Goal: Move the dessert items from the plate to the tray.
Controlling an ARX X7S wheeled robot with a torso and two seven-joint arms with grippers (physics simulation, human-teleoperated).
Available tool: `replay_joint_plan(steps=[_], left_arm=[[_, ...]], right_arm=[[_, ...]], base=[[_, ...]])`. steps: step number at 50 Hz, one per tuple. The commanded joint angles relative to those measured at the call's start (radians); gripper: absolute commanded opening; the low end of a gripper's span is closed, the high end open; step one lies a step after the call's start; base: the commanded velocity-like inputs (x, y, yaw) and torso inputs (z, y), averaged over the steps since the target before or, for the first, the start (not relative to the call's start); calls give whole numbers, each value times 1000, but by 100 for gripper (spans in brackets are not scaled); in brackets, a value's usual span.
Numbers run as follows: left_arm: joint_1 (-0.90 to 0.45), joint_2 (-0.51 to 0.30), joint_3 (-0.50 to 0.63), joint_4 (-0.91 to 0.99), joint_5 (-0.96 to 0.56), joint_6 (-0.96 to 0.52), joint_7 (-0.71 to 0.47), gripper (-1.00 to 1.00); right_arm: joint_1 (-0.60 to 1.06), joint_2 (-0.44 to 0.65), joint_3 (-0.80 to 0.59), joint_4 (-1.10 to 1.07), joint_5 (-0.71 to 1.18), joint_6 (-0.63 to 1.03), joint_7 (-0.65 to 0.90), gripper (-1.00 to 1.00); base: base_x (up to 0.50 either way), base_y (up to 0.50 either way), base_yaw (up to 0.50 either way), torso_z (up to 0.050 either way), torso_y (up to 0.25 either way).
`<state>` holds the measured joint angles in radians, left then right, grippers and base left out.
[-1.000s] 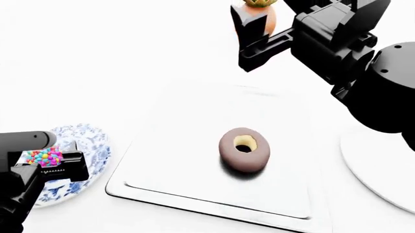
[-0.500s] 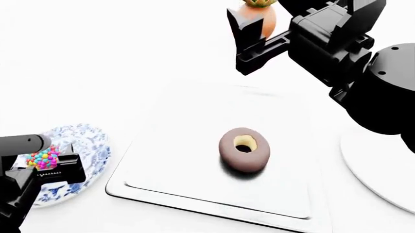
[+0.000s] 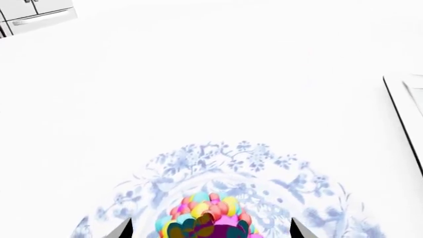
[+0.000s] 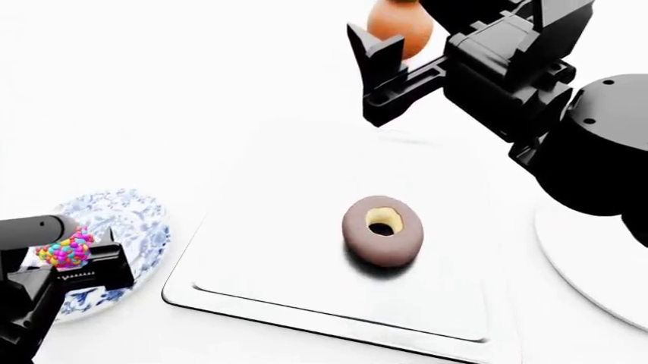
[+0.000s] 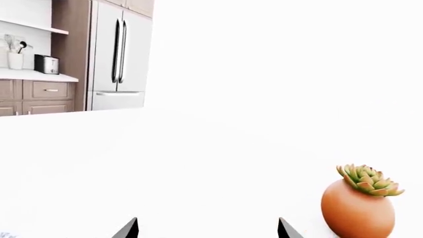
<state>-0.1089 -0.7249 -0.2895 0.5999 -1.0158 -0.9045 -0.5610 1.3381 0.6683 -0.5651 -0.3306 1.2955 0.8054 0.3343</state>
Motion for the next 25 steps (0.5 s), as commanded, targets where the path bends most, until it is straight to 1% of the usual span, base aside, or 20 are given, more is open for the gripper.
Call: replay_joint_plan(steps=[1, 6, 7, 13, 25], left_arm=[[18, 7, -8, -3, 9, 19, 7, 100], [18, 11, -8, -6, 10, 25, 8, 100], [18, 12, -8, -5, 12, 27, 8, -100], [11, 9, -9, 12, 6, 34, 13, -100], [-15, -5, -28, 36, -37, 12, -14, -100]], right_arm=[[-1, -1, -3, -3, 3, 1, 1, 100], [-2, 0, -4, -4, 3, 0, 0, 100], [-3, 1, -4, -3, 3, 0, 0, 100], [-6, 3, -4, -2, 2, -2, -2, 100], [-3, 2, -8, -1, 2, -1, -5, 100]], base=[[0, 0, 0, 0, 0], [0, 0, 0, 0, 0], [0, 0, 0, 0, 0], [0, 0, 0, 0, 0], [0, 0, 0, -1, 248]])
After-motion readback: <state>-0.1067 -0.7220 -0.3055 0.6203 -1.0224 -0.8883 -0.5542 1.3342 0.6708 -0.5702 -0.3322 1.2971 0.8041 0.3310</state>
